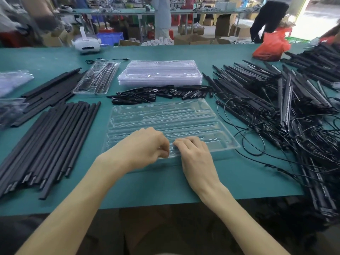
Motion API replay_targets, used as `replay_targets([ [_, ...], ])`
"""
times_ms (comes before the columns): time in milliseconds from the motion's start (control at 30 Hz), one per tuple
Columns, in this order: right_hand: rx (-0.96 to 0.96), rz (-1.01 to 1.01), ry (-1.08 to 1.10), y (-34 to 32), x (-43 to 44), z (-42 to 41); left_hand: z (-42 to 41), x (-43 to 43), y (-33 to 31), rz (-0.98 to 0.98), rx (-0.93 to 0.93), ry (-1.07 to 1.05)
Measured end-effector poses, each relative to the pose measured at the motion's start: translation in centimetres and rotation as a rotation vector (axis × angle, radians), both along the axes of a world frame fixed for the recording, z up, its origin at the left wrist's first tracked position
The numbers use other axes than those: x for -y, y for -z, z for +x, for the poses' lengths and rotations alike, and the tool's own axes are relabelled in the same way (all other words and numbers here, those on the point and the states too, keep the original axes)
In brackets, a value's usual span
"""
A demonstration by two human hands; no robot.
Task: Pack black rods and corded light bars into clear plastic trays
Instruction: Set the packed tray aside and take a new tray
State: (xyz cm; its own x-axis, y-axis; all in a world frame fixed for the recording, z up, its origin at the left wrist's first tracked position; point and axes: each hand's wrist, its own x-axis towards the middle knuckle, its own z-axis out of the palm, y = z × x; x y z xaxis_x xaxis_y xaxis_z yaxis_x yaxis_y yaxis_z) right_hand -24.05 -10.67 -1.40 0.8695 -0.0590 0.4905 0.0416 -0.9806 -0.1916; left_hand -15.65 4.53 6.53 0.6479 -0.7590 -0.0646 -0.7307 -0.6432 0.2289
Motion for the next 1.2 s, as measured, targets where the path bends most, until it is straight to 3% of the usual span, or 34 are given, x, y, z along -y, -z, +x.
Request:
replay_targets([
  [300, 0.118, 0.002, -0.073, 0.2, 0.2, 0.2, -0.8, -0.1, 1.1, 0.074, 0.267, -0.001],
  [400, 0.192, 0.004, -0.116, 0.1, 0.0, 0.3, -0.9, -0.4, 1.5, -0.084, 0.320, -0.036],
  [533, 0.451, 0.148, -0.113, -0.5, -0.1, -0.2, -1.2, -0.3, 1.7, -0.264, 0.390, 0.010],
  [600, 0.480, 0.224, -0.157, -0.5, -0.3, -0.5, -1.0, -0.2, 1.6, -0.332, 0.361, -0.017],
  [733, 0.081, 0.293, -0.178, -0.7, -0.8, -0.3, -0.2, -0.5, 1.3, -0.469, 0.255, -0.057],
  [800, -0.090, 0.517, -0.170, -0.9, -0.5, 0.1, 0.3, -0.7, 1.2, -0.491, 0.137, -0.086],
  [867, -0.152, 0.874, -0.194, -1.2, 0.2, 0.5, 0.8, -0.7, 1.1, -0.469, -0.016, -0.142],
  [933, -0.204, 1.034, -0.235, -1.2, 0.9, 0.7, 1.2, -0.6, 0.9, -0.430, -0.105, -0.178],
  [1200, -0.232, 1.114, -0.259, -1.1, 1.0, 0.8, 2.5, 0.5, 0.1, -0.330, -0.212, -0.204],
])
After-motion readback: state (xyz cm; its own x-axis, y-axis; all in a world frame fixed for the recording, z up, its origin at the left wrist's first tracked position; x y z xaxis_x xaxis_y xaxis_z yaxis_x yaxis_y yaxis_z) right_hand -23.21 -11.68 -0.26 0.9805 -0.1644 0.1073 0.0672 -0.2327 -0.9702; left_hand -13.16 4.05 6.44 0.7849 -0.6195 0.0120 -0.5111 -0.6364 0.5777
